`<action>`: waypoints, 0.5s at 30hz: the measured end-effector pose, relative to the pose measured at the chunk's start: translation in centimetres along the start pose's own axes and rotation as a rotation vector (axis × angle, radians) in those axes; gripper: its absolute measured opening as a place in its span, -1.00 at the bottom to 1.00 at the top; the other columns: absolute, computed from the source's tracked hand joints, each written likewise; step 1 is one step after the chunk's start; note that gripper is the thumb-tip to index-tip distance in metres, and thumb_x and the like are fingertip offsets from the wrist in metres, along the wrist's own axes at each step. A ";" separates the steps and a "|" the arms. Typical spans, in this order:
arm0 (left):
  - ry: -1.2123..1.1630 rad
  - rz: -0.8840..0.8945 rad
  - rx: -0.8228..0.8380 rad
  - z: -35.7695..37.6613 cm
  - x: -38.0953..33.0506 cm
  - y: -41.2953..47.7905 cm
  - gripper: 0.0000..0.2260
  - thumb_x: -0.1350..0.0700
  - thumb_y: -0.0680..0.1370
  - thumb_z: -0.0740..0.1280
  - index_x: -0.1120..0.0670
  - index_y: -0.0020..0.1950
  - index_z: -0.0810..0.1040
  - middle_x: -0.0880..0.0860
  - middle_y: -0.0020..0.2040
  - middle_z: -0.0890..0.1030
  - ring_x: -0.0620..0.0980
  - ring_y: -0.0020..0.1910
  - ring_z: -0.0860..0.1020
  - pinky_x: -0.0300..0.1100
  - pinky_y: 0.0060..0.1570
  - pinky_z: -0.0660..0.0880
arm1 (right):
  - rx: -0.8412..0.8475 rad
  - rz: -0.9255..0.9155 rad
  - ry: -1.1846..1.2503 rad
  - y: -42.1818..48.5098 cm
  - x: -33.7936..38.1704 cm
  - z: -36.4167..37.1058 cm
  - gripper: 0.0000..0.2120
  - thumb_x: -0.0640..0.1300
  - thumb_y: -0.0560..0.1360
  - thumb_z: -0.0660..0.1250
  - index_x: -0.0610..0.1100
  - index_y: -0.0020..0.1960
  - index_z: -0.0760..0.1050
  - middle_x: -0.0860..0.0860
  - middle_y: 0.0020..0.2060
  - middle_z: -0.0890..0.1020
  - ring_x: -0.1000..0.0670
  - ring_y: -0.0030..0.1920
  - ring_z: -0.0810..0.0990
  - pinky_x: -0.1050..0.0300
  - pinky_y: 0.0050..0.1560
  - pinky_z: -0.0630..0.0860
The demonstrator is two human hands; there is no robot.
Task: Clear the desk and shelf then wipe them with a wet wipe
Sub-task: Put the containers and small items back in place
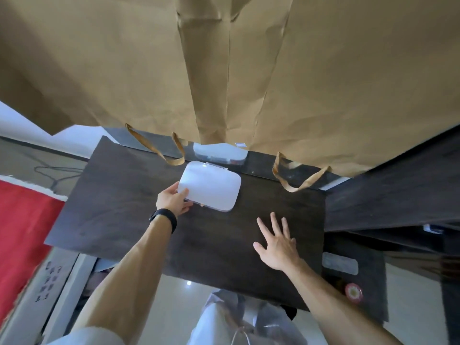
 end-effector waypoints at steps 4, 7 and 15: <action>-0.098 -0.043 -0.024 0.6 0.1 0.6 -0.68 0.12 0.55 0.32 -0.07 0.30 0.56 0.05 0.10 0.65 0.13 -0.07 0.69 0.02 0.04 0.62 | 0.014 0.011 0.002 0.0 -0.1 0.0 -0.28 0.22 0.57 0.19 0.24 0.58 -0.14 0.04 0.59 -0.28 -0.16 0.57 -0.33 -0.45 0.43 0.12; -0.176 -0.090 -0.043 1.1 0.3 0.7 -0.70 0.18 0.57 0.29 -0.03 0.28 0.58 0.08 0.10 0.64 0.16 -0.06 0.68 0.04 0.05 0.62 | 0.001 0.006 -0.005 0.0 0.0 0.1 -0.25 0.21 0.56 0.22 0.24 0.58 -0.16 0.04 0.59 -0.30 -0.17 0.57 -0.33 -0.45 0.44 0.12; -0.285 -0.182 -0.100 1.9 0.3 0.9 -0.72 0.30 0.58 0.27 0.05 0.24 0.57 0.11 0.08 0.61 0.20 -0.04 0.64 0.05 -0.01 0.63 | -0.004 0.009 -0.004 0.1 -0.2 0.6 -0.24 0.20 0.55 0.22 0.25 0.58 -0.18 0.05 0.58 -0.33 -0.16 0.57 -0.35 -0.45 0.45 0.11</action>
Point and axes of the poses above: each hand's wrist, its own y-axis towards the middle knuckle, its own z-axis out of the palm, x = y × z, the point moved 2 cm from there along y, towards the middle knuckle
